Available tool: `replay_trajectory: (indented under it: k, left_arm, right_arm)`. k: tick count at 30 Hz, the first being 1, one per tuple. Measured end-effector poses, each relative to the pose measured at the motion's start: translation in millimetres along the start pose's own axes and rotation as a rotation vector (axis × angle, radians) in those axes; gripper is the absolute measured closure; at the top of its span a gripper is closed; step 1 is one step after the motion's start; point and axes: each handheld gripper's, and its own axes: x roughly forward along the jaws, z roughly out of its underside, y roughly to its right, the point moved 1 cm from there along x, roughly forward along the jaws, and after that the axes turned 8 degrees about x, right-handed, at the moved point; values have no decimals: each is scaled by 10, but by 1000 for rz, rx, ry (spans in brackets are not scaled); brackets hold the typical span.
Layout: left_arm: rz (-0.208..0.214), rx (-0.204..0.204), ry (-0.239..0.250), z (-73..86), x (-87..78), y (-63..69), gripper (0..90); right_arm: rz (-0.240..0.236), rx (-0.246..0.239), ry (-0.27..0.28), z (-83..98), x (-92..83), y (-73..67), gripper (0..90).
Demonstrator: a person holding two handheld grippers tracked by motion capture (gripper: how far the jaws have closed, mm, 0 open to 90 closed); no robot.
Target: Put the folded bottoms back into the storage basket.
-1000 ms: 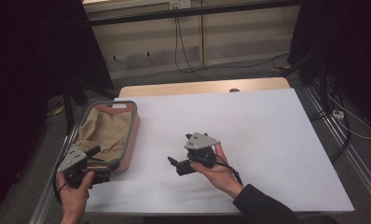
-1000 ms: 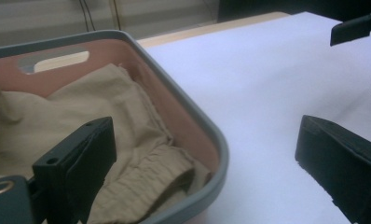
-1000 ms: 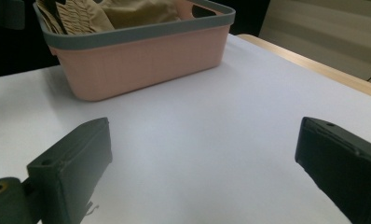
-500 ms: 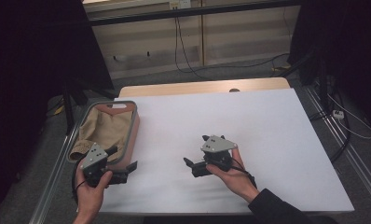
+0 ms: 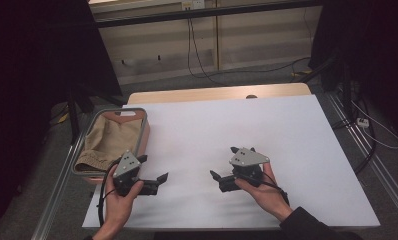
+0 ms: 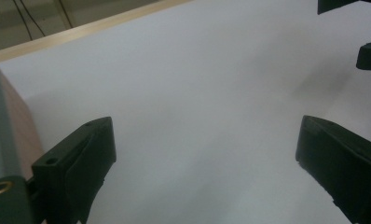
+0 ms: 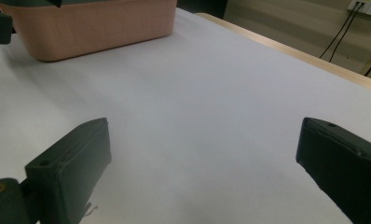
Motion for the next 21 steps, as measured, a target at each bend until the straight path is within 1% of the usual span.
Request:
replay_trajectory:
  k: [2,4,6,7,9,10,11,14,16,17,19,20,21]
  left_arm:
    - [13,9,-12,9,66,47,49]
    - [34,3,-10,42,122,97,49]
    - [39,3,1,86,166,149,49]
    - [42,5,-3,101,181,162,49]
    - [63,-4,-4,128,202,173,49]
    - [58,-4,-7,141,196,171,49]
    - [49,-6,-1,154,194,173,49]
    - [41,-19,-1,188,189,201,49]
    - [53,-9,12,178,194,210,49]
    - [60,-13,20,179,192,213,49]
    - [59,-8,18,186,185,222,49]
    - [52,-2,20,197,182,222,49]
    - [54,-6,17,203,184,222,49]
  right_arm:
    - [7,2,-1,24,-40,32,29]
    - [16,11,10,47,-87,67,31]
    - [25,18,18,79,-135,102,31]
    - [29,25,22,100,-165,121,30]
    - [40,29,21,137,-207,145,29]
    - [42,32,19,151,-224,152,30]
    - [47,37,19,172,-253,165,30]
    - [60,46,20,213,-315,189,30]
    - [68,53,23,233,-368,209,30]
    - [80,58,28,244,-402,221,30]
    - [97,69,33,263,-461,240,30]
    - [102,68,36,272,-482,249,30]
    - [110,70,37,285,-517,259,30]
